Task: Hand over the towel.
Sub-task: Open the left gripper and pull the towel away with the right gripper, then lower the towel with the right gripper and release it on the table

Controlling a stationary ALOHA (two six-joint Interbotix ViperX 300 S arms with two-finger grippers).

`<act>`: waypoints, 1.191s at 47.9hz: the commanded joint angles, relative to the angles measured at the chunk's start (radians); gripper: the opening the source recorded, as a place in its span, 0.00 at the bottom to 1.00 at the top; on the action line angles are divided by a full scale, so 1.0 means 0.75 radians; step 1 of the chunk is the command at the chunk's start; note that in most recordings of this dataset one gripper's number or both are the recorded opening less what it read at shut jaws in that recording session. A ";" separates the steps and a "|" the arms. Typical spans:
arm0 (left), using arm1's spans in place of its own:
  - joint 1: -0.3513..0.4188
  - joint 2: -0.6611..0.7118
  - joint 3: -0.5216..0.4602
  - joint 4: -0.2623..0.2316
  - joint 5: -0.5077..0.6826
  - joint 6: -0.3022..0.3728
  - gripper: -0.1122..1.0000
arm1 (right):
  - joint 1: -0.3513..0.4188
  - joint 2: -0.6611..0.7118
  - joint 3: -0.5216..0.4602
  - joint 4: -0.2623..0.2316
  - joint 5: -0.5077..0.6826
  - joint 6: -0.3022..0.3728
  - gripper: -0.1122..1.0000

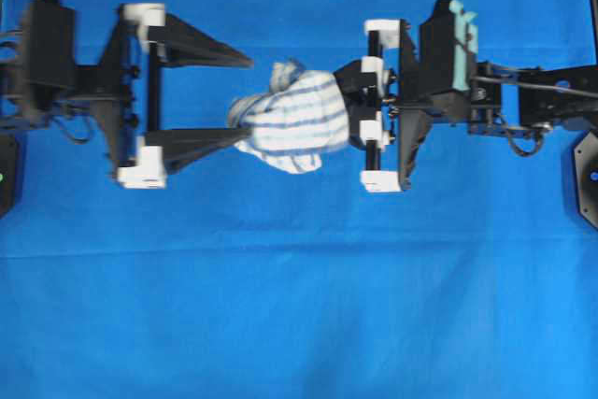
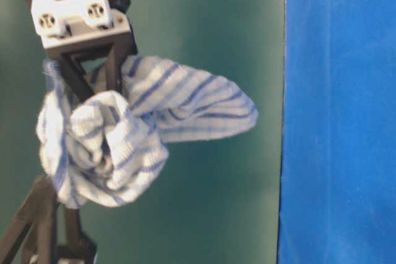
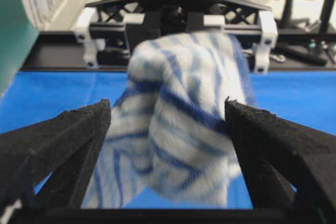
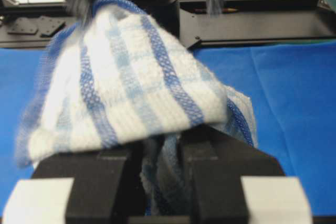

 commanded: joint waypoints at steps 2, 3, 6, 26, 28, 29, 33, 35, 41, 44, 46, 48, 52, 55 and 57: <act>0.002 -0.090 0.022 -0.002 -0.012 0.002 0.93 | 0.002 -0.053 0.004 0.000 -0.006 0.002 0.25; 0.002 -0.104 0.029 -0.002 -0.012 0.004 0.94 | 0.002 -0.053 0.006 0.000 -0.006 0.002 0.25; 0.002 -0.133 0.045 0.000 -0.012 0.008 0.94 | 0.002 -0.055 0.006 0.000 -0.006 0.002 0.25; 0.002 -0.143 0.051 0.000 0.014 0.014 0.93 | 0.002 0.072 -0.123 0.063 0.403 0.006 0.25; 0.002 -0.143 0.053 -0.002 0.016 0.014 0.93 | 0.002 0.104 -0.153 0.065 0.477 0.006 0.25; 0.002 -0.145 0.053 -0.002 0.016 0.014 0.93 | 0.002 0.119 -0.170 0.065 0.513 0.006 0.25; 0.002 -0.143 0.053 -0.002 0.016 0.014 0.93 | 0.002 0.200 -0.243 0.065 0.661 0.006 0.25; 0.002 -0.143 0.053 0.000 0.016 0.014 0.93 | 0.002 0.243 -0.274 0.065 0.716 0.006 0.25; 0.002 -0.143 0.053 -0.002 0.016 0.014 0.93 | 0.002 0.380 -0.354 0.065 0.832 0.006 0.25; 0.002 -0.143 0.053 0.000 0.018 0.014 0.93 | 0.002 0.452 -0.385 0.065 0.849 0.006 0.25; 0.002 -0.143 0.053 -0.002 0.020 0.012 0.93 | 0.002 0.485 -0.397 0.065 0.847 0.006 0.25; 0.002 -0.143 0.053 -0.002 0.027 0.012 0.93 | 0.002 0.522 -0.407 0.065 0.847 0.006 0.25; 0.002 -0.143 0.053 0.000 0.039 0.012 0.93 | 0.002 0.569 -0.413 0.065 0.847 0.006 0.25; 0.002 -0.143 0.053 -0.002 0.045 0.008 0.93 | 0.002 0.597 -0.411 0.067 0.849 0.010 0.25; 0.002 -0.143 0.053 -0.002 0.047 0.006 0.93 | 0.002 0.616 -0.411 0.070 0.851 0.020 0.25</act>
